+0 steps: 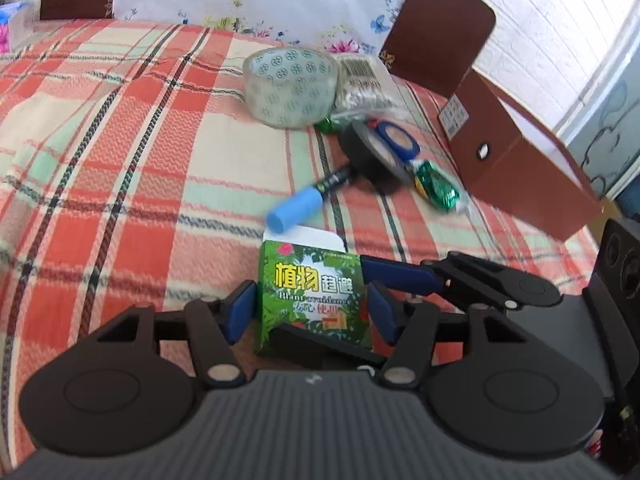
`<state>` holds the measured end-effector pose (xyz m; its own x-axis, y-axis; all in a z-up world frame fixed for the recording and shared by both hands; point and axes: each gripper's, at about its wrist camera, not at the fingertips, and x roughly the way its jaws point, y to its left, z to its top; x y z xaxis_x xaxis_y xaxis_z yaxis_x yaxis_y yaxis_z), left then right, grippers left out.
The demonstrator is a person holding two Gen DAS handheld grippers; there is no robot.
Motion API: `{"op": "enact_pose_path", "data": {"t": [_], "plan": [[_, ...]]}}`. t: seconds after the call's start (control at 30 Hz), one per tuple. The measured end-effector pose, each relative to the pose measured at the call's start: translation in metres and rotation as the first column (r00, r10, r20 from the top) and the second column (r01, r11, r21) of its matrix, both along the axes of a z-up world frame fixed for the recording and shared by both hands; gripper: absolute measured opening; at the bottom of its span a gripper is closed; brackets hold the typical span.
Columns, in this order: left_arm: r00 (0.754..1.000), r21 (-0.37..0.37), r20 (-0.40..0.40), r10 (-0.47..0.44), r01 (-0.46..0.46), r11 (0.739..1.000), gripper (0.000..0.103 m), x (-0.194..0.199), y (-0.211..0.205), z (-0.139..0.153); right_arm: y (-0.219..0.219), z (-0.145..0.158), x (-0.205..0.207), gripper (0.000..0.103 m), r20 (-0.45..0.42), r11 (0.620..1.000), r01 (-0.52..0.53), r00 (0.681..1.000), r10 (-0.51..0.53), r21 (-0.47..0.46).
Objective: Organize objects
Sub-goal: 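Carry the green box with the left gripper into the brown box, release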
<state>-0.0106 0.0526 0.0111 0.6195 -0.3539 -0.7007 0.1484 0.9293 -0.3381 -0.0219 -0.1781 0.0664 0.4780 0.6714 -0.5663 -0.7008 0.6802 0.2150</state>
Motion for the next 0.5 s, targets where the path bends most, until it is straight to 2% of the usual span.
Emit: {"op": "enact_pose_path", "data": {"t": [0.1, 0.13, 0.17, 0.27, 0.33, 0.43, 0.5], "plan": [[1.000, 0.005, -0.015, -0.009, 0.009, 1.000, 0.060, -0.001, -0.005, 0.004, 0.001, 0.004, -0.005, 0.076, 0.025, 1.000, 0.003, 1.000, -0.003, -0.013], [1.000, 0.006, -0.013, -0.016, 0.016, 1.000, 0.052, -0.003, -0.007, 0.005, -0.002, 0.005, -0.006, 0.076, 0.040, 1.000, 0.023, 0.999, -0.022, -0.021], [1.000, 0.009, -0.010, -0.024, 0.024, 1.000, 0.047, -0.005, -0.011, 0.007, -0.006, 0.007, -0.006, 0.076, 0.061, 0.999, 0.039, 0.997, -0.038, -0.023], [0.998, 0.027, 0.026, -0.056, 0.056, 0.998, 0.046, -0.005, -0.026, 0.025, -0.020, 0.017, -0.009, 0.073, 0.149, 0.995, 0.099, 0.984, -0.101, 0.021], [0.992, 0.058, 0.084, -0.093, 0.088, 0.994, 0.045, -0.001, -0.044, 0.043, -0.035, 0.029, -0.007, 0.061, 0.182, 0.989, 0.126, 0.974, -0.138, 0.078], [0.978, 0.060, 0.140, -0.154, 0.146, 0.987, 0.046, 0.020, -0.073, 0.066, -0.057, 0.042, -0.003, 0.061, 0.276, 0.967, 0.237, 0.927, -0.253, 0.089], [0.967, 0.043, 0.164, -0.194, 0.190, 0.981, 0.043, 0.033, -0.092, 0.076, -0.074, 0.046, 0.005, 0.062, 0.286, 0.954, 0.283, 0.910, -0.300, 0.099]]}}
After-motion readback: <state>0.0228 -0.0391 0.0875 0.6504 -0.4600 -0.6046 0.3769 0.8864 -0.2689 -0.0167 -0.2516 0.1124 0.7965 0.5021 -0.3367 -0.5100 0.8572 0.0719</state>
